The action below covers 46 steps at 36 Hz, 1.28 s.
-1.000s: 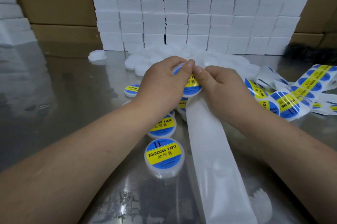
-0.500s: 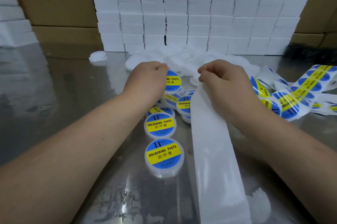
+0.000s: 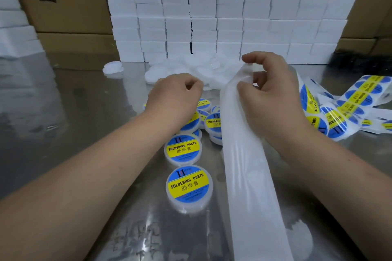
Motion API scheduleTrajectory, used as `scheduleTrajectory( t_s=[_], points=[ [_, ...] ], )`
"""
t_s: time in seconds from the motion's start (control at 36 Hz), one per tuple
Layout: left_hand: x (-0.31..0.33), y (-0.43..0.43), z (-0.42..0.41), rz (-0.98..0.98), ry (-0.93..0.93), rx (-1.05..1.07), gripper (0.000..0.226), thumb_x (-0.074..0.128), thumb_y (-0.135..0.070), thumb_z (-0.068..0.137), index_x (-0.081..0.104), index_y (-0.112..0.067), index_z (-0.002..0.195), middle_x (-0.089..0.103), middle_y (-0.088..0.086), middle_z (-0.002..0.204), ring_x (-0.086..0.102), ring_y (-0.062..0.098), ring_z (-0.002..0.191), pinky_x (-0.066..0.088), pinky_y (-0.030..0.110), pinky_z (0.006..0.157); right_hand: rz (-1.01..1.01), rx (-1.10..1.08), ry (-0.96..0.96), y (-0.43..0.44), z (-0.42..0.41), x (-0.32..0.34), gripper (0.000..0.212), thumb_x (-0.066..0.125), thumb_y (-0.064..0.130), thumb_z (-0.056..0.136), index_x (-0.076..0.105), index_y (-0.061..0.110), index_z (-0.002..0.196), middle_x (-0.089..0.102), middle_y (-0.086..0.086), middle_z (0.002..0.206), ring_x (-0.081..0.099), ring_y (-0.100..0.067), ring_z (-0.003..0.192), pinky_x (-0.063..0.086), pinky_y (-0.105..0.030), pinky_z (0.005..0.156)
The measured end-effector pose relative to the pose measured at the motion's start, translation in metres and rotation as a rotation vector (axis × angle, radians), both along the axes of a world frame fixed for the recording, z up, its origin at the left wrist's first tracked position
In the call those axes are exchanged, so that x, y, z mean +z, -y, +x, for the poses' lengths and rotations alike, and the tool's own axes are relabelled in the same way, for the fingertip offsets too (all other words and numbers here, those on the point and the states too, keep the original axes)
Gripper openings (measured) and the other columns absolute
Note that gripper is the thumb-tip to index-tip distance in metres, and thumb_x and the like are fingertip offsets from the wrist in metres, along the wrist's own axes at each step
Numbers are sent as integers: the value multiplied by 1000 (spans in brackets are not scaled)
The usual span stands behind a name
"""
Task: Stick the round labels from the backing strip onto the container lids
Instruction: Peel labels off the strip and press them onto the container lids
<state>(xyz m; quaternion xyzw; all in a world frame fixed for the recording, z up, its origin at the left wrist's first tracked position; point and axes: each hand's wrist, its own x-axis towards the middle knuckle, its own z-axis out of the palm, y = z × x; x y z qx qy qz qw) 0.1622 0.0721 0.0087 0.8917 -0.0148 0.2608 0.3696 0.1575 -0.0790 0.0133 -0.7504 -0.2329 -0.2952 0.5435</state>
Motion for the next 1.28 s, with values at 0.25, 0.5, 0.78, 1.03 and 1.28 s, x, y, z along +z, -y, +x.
scheduleTrajectory(
  t_s=[0.25, 0.5, 0.78, 1.03, 1.28],
  points=[
    [6, 13, -10, -317, -40, -340, 27, 39, -35, 96, 60, -29, 80, 60, -18, 70, 51, -10, 65, 32, -3, 58, 52, 106, -1, -2, -6, 2, 39, 52, -1, 82, 43, 37, 87, 54, -14, 111, 52, 5, 66, 39, -6, 55],
    [15, 18, -19, -777, -157, -478, 20, 47, -31, 93, 61, -19, 101, 71, 10, 93, 64, 22, 88, 40, 40, 101, 84, 301, 6, -7, -11, 3, 32, 50, 2, 73, 43, 31, 85, 51, 7, 94, 59, -3, 80, 45, -15, 65],
    [21, 13, -15, -1179, -299, -582, 26, 48, -33, 92, 59, -15, 106, 63, 12, 103, 62, 27, 89, 50, 39, 85, 65, 415, -23, -9, -21, 4, 31, 52, 0, 72, 44, 28, 83, 53, 13, 79, 51, -5, 64, 42, -19, 56],
    [24, 10, -16, -1196, -558, -704, 46, 40, -41, 93, 62, -9, 69, 49, 6, 73, 49, 18, 67, 43, 27, 64, 12, 533, -83, -11, -26, 3, 31, 53, 1, 73, 47, 31, 81, 58, 16, 70, 54, -12, 57, 45, -31, 58],
    [31, 8, -17, -1366, -490, -626, 10, 59, -17, 80, 54, -13, 71, 52, -1, 68, 52, 15, 56, 49, 20, 60, -36, 412, -93, -9, -34, 4, 8, 56, 17, 72, 57, 18, 65, 67, -6, 69, 64, -23, 68, 53, -41, 69]
  ],
)
